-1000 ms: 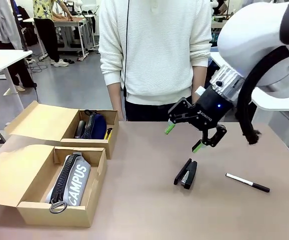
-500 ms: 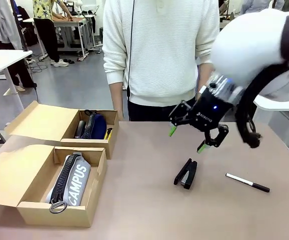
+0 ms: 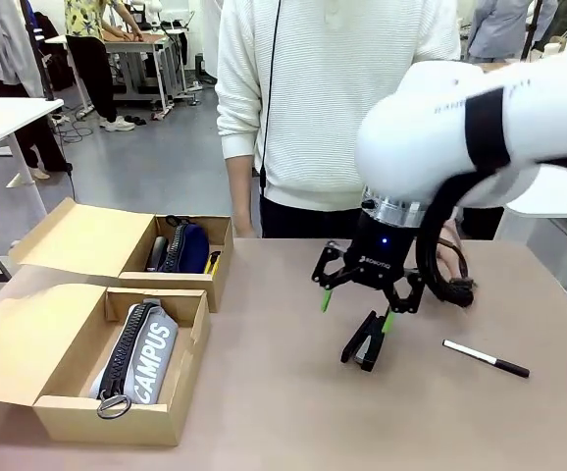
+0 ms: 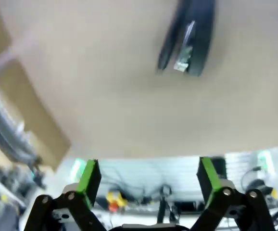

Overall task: Place items inside the box.
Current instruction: Pick up a Pencil pouch or Stapler and place it inside the Mailer Box closest to the robot.

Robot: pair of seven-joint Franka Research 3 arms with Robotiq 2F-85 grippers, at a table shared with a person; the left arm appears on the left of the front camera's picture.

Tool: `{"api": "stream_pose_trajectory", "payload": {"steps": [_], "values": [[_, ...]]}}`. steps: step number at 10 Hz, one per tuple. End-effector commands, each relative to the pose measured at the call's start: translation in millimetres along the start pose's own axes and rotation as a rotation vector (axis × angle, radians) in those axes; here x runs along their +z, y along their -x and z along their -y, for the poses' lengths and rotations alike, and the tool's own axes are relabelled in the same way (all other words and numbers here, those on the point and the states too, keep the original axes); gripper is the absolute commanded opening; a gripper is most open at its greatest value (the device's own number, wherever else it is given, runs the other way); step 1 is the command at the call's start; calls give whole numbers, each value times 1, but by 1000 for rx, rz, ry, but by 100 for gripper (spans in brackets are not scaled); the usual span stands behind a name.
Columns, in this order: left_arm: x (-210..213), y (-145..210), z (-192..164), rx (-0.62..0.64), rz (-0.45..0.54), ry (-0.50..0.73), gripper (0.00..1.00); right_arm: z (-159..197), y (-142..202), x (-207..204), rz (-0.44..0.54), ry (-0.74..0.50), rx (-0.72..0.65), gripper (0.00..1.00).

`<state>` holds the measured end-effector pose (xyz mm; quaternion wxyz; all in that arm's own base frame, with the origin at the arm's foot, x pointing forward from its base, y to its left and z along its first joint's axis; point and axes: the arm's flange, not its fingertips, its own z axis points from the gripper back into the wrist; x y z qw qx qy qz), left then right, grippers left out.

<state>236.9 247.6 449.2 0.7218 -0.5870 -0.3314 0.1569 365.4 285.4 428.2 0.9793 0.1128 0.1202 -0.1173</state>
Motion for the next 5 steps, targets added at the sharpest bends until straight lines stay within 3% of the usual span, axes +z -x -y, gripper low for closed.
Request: {"api": "stream_pose_trajectory", "payload": {"steps": [1, 2, 3, 5], "values": [[-1, 1, 1, -14, 10, 22, 100, 18, 67, 25, -155, 102, 93, 100], [-1, 1, 1, -14, 10, 22, 100, 26, 118, 17, -165, 235, 307, 100], [-1, 1, 1, -14, 10, 22, 100, 39, 143, 16, -190, 257, 453, 100], [-1, 1, 1, -14, 10, 22, 100, 84, 157, 30, -323, 172, 726, 100]]}}
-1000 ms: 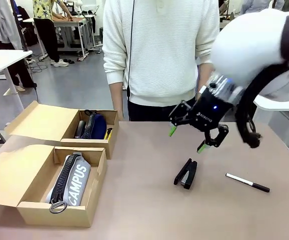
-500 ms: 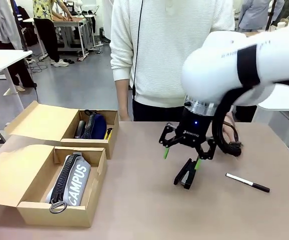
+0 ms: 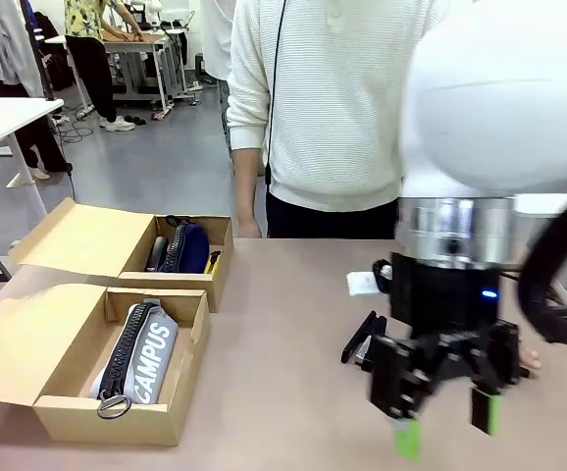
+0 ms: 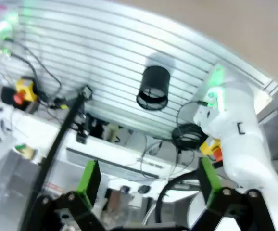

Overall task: Place items inside the box.
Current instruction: Pick up a Pencil pouch or Stapler and place it inside the Mailer Box closest to the robot.

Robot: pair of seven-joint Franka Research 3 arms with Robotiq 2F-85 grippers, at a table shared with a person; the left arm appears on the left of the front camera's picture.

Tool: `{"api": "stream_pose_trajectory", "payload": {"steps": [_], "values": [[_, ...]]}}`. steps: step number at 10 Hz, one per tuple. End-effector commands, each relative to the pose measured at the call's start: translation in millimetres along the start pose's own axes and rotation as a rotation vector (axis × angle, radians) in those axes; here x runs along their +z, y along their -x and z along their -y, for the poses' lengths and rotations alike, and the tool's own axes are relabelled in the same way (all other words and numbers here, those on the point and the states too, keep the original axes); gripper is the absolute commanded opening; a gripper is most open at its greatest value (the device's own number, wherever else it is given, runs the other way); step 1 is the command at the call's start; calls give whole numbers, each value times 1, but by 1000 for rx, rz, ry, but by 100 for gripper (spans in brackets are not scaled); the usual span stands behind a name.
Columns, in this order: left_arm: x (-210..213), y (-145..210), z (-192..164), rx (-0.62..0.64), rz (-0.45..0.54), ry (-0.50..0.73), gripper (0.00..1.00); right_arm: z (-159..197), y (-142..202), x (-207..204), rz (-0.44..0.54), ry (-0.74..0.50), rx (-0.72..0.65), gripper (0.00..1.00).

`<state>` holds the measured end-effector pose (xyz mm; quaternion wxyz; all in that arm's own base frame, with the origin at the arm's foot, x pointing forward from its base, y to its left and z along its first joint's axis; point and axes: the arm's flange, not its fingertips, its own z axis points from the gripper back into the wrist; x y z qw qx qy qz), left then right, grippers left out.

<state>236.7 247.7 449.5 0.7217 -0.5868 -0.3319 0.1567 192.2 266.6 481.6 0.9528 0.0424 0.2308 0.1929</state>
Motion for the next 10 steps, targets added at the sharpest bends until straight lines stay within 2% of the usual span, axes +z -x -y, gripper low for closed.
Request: {"api": "stream_pose_trajectory", "payload": {"steps": [1, 3, 4, 6, 7, 8, 9, 10], "values": [[-1, 0, 0, -13, 10, 22, 100, 58, 27, 0, 23, -131, 245, 100], [-1, 0, 0, -13, 10, 22, 100, 101, 65, -16, 128, -255, 299, 100], [-1, 0, 0, -13, 10, 22, 100, 122, 72, -21, 231, -310, 264, 100], [-1, 0, 0, -13, 10, 22, 100, 141, 67, -28, 386, -273, 224, 100], [-1, 0, 0, -13, 10, 22, 100, 151, 65, -35, 438, -221, 275, 100], [-1, 0, 0, -13, 10, 22, 100, 156, 62, -32, 445, -303, 266, 100], [-1, 0, 0, -13, 10, 22, 100, 142, 67, 37, 363, -272, 223, 100], [-1, 0, 0, -13, 10, 22, 100, 142, 67, 37, 363, -272, 223, 100]]}}
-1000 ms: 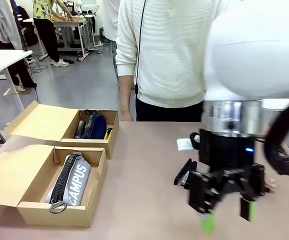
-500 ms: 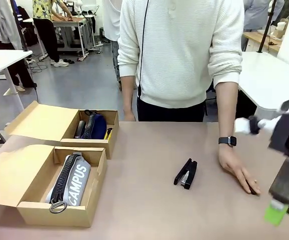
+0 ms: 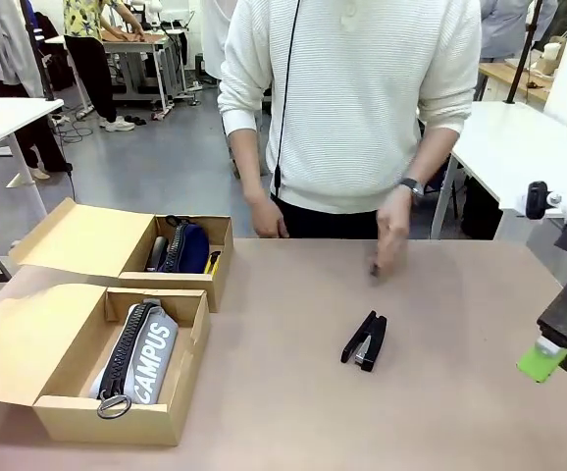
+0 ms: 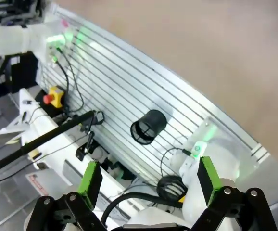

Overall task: Place items inside the box.
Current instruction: Pick up a Pencil pouch or Stapler and place it inside the Mailer Box closest to the robot.

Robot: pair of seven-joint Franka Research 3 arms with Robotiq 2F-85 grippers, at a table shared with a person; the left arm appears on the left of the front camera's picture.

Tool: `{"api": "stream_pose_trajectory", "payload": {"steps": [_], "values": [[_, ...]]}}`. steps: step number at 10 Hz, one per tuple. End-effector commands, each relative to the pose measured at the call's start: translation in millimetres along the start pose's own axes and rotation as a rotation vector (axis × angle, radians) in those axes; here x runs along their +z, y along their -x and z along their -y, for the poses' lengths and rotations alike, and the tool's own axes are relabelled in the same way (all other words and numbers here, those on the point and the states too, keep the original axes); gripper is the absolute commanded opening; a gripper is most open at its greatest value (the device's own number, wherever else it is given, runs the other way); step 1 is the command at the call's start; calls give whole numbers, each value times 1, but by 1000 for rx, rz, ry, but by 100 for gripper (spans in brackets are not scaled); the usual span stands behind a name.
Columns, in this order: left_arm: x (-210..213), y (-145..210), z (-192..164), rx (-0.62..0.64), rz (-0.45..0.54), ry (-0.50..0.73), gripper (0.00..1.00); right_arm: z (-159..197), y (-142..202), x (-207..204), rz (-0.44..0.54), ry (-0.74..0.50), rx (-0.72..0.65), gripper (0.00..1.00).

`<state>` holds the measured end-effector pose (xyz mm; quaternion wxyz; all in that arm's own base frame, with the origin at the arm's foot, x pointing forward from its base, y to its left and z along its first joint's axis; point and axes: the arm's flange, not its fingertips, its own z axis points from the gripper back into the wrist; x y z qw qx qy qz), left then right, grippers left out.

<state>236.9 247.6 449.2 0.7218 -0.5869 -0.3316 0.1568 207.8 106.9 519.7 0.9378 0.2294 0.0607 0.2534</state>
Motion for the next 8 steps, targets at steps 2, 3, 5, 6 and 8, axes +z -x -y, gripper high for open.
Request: {"api": "stream_pose_trajectory", "payload": {"steps": [2, 3, 5, 6, 8], "values": [[-1, 0, 1, -13, 10, 22, 100, 0, 0, 0, 0, 0, 0, 100], [-1, 0, 1, -13, 10, 22, 100, -15, -26, 0, 36, -2, -159, 100], [-1, 0, 1, -13, 10, 22, 100, -49, -107, -11, 62, 82, -491, 100], [-1, 0, 1, -13, 10, 22, 100, -55, -138, -17, 61, 84, -606, 100], [-1, 0, 1, -13, 10, 22, 100, -53, -197, -37, 43, 84, -877, 100]]}}
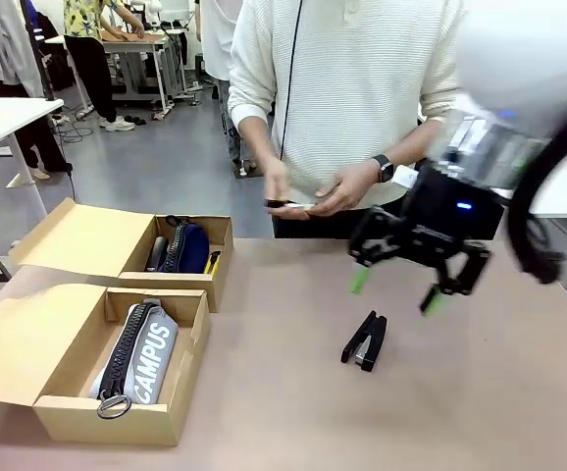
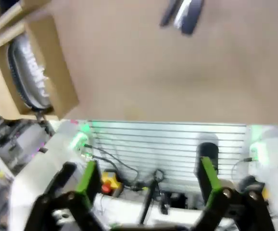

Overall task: Place items inside the box.
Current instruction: Pick up a Pencil pouch or Stapler and place it inside the Mailer Box closest to the robot.

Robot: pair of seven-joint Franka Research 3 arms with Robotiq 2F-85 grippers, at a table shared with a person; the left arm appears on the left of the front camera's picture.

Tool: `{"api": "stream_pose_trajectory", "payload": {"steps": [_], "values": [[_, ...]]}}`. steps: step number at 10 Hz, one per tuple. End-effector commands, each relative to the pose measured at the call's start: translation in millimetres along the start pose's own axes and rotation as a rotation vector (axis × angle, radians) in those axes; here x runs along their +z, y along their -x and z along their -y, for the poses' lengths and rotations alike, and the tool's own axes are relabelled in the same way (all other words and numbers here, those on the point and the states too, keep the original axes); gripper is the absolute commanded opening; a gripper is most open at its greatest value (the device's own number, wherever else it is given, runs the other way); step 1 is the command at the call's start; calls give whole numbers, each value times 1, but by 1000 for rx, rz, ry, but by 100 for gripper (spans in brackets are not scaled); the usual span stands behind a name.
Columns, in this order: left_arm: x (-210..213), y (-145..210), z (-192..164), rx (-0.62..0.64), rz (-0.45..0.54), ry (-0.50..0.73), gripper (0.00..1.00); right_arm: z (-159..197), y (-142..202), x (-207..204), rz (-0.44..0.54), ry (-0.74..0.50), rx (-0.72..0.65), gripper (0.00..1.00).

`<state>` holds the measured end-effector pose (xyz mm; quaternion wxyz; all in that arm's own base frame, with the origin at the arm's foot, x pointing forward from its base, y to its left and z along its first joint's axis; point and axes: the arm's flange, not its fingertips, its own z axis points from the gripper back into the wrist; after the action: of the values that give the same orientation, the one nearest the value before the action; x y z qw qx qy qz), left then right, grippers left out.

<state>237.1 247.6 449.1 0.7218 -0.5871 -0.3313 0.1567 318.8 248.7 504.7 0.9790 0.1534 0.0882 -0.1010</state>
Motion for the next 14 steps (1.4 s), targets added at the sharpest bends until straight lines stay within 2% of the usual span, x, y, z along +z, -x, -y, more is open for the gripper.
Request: {"api": "stream_pose_trajectory", "payload": {"steps": [1, 2, 3, 4, 5, 6, 7, 8, 10, 12, 14], "values": [[0, 1, 1, -14, 11, 22, 100, -26, -42, -4, 30, 28, -367, 100], [0, 1, 1, -14, 11, 22, 100, -34, -57, -21, 16, 81, -445, 100], [0, 1, 1, -14, 11, 22, 100, -38, -66, -31, -43, 122, -409, 100], [0, 1, 1, -14, 11, 22, 100, -32, -70, -19, -75, 116, -308, 100], [0, 1, 1, -14, 11, 22, 100, -20, -63, -31, 19, 76, -392, 100], [0, 1, 1, -14, 11, 22, 100, -22, -72, -37, -18, 101, -391, 100], [0, 1, 1, -14, 11, 22, 100, -28, -88, -55, 32, 185, -470, 100], [0, 1, 1, -14, 11, 22, 100, -25, -98, -67, 47, 171, -496, 100], [0, 1, 1, -14, 11, 22, 100, -20, -110, -91, 43, 245, -543, 100], [0, 1, 1, -14, 11, 22, 100, -6, -122, -121, 42, 324, -535, 100], [0, 1, 1, -14, 11, 22, 100, 2, -130, -148, 65, 282, -509, 100]]}}
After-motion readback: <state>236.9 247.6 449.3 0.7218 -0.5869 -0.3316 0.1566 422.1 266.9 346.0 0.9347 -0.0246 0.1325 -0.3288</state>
